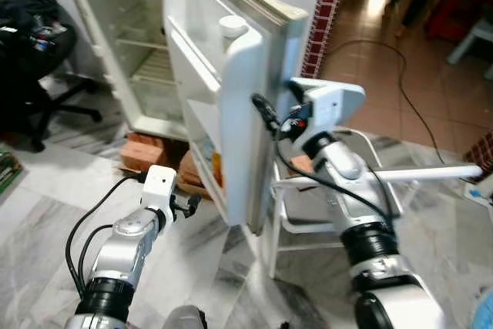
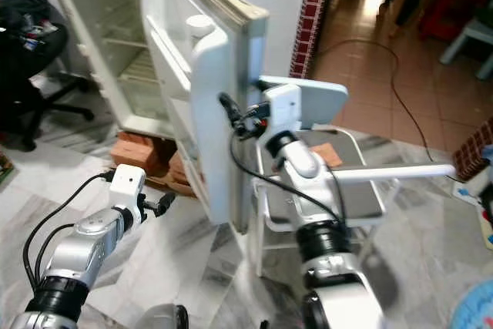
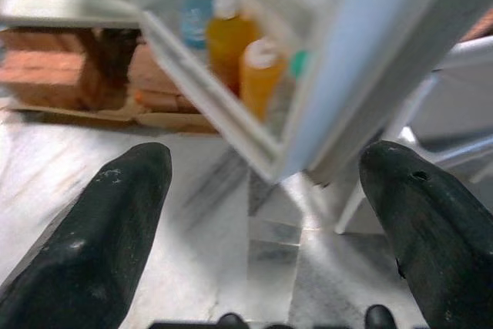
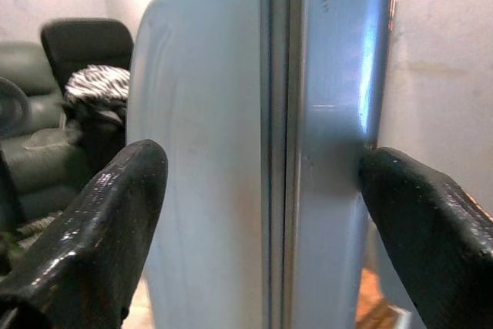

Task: Restocking fridge

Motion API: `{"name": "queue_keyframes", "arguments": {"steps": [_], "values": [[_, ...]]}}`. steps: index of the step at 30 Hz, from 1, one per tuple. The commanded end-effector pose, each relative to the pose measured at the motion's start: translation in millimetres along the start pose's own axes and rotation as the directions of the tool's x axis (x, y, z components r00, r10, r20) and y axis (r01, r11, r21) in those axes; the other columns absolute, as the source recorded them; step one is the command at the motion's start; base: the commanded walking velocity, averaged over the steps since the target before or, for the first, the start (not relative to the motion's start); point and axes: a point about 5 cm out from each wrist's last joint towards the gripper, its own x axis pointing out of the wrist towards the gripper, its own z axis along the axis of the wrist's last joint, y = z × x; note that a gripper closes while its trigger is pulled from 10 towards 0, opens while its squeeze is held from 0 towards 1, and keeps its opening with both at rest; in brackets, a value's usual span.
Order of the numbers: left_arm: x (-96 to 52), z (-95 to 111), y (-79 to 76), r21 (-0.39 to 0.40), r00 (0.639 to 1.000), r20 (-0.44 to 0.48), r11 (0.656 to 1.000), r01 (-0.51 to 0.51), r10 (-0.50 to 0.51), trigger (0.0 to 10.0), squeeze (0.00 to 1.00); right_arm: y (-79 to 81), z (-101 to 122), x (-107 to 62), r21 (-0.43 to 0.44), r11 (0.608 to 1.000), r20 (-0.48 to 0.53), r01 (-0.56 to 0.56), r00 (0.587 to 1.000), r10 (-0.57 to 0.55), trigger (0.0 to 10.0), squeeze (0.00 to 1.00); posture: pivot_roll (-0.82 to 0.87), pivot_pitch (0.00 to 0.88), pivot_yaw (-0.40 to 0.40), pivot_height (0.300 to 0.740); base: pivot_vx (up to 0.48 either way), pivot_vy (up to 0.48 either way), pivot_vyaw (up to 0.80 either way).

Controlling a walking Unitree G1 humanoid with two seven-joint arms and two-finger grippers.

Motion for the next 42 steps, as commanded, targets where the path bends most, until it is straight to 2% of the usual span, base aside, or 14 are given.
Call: {"name": "queue_keyframes", "arguments": {"steps": [1,5,7,8,9,13,17,22,24,28,32,36,40,42], "values": [[-0.4,2.3,0.1,0.015,1.0,-0.004,1.0,0.005,-0.005,10.0,0.0,35.8,30.5,30.1,0.001,0.987,0.101,-0.161,0.982,0.16,10.0,0.0,0.11,0.0,-0.007,0.74,0.0,0.0,0.0],[-3.4,1.6,0.7,0.006,1.0,0.003,1.0,-0.006,0.006,10.0,0.0,89.3,41.9,7.0,0.221,0.775,0.153,-0.592,0.806,0.572,10.0,0.0,0.12,0.0,-0.016,0.74,0.0,0.0,0.0],[-4.0,0.9,1.4,0.003,1.0,0.005,1.0,-0.008,0.008,10.0,0.0,98.7,47.0,-15.8,0.293,0.631,0.184,-0.718,0.69,0.7,10.0,0.0,0.12,0.0,-0.019,0.74,0.0,0.0,0.0],[-4.0,0.9,1.4,0.003,1.0,0.005,1.0,-0.008,0.008,10.0,0.0,98.7,47.0,-15.8,0.293,0.631,0.184,-0.718,0.69,0.7,10.0,0.0,0.12,0.0,-0.019,0.74,0.0,0.0,0.0],[-4.0,0.6,1.7,0.002,1.0,0.005,1.0,-0.008,0.008,10.0,0.0,97.8,47.8,-32.3,0.323,0.555,0.191,-0.767,0.627,0.755,10.0,0.0,0.12,0.0,-0.022,0.74,0.0,0.0,0.0],[-3.0,0.0,1.2,0.002,1.0,0.001,1.0,-0.004,0.004,10.0,0.0,76.5,26.7,-48.3,0.319,0.615,0.064,-0.721,0.664,0.745,10.0,0.0,0.11,0.0,-0.021,0.74,0.0,0.0,0.0],[-2.4,0.5,-0.5,0.018,1.0,-0.011,1.0,0.011,-0.011,10.0,0.0,33.3,-17.6,-50.8,0.15,0.824,-0.244,-0.547,0.787,0.567,10.0,0.0,0.1,0.0,-0.012,0.74,0.0,0.0,0.0],[-2.1,0.7,-0.5,0.02,1.0,-0.014,1.0,0.011,-0.011,10.0,0.0,12.8,-35.2,-49.1,0.02,0.885,-0.372,-0.465,0.818,0.438,10.0,0.0,0.1,0.0,-0.006,0.74,0.0,0.0,0.0],[-1.8,0.0,-0.1,0.021,1.0,-0.02,1.0,0.011,-0.011,10.0,0.0,-22.0,-46.6,-44.5,-0.174,0.931,-0.473,-0.321,0.856,0.207,10.0,0.0,0.1,0.0,-0.006,0.74,0.0,0.0,0.0],[-2.3,0.0,0.5,0.021,1.0,-0.022,1.0,0.007,-0.007,10.0,0.0,-48.8,-31.1,-26.7,-0.309,0.943,-0.412,-0.127,0.911,-0.012,10.0,0.0,0.11,0.0,-0.008,0.74,0.0,0.0,0.0],[-2.6,0.7,0.5,0.025,1.0,-0.022,1.0,0.005,-0.005,10.0,0.0,-47.3,-4.0,0.6,-0.302,0.953,-0.242,0.022,0.965,-0.099,10.0,0.0,0.11,0.0,-0.01,0.74,0.0,0.0,0.0],[-2.5,1.4,0.0,0.031,1.0,-0.022,1.0,0.004,-0.003,10.0,0.0,-35.5,19.5,13.8,-0.158,0.984,-0.189,0.084,0.975,-0.113,10.0,0.0,0.12,0.0,-0.011,0.74,0.0,0.0,0.0],[-1.0,1.9,-0.5,0.033,1.0,-0.024,0.999,0.007,-0.007,10.0,0.0,-31.4,18.5,29.9,-0.15,0.98,-0.134,0.131,0.979,-0.152,10.0,0.0,0.11,0.0,-0.013,0.74,0.0,0.0,0.0],[-0.2,2.4,-1.2,0.034,1.0,-0.023,0.999,0.01,-0.009,10.0,0.0,-20.7,19.8,41.5,-0.022,0.988,-0.1,0.153,0.983,-0.154,10.0,0.0,0.12,0.0,-0.017,0.74,0.0,0.0,0.0]]}}
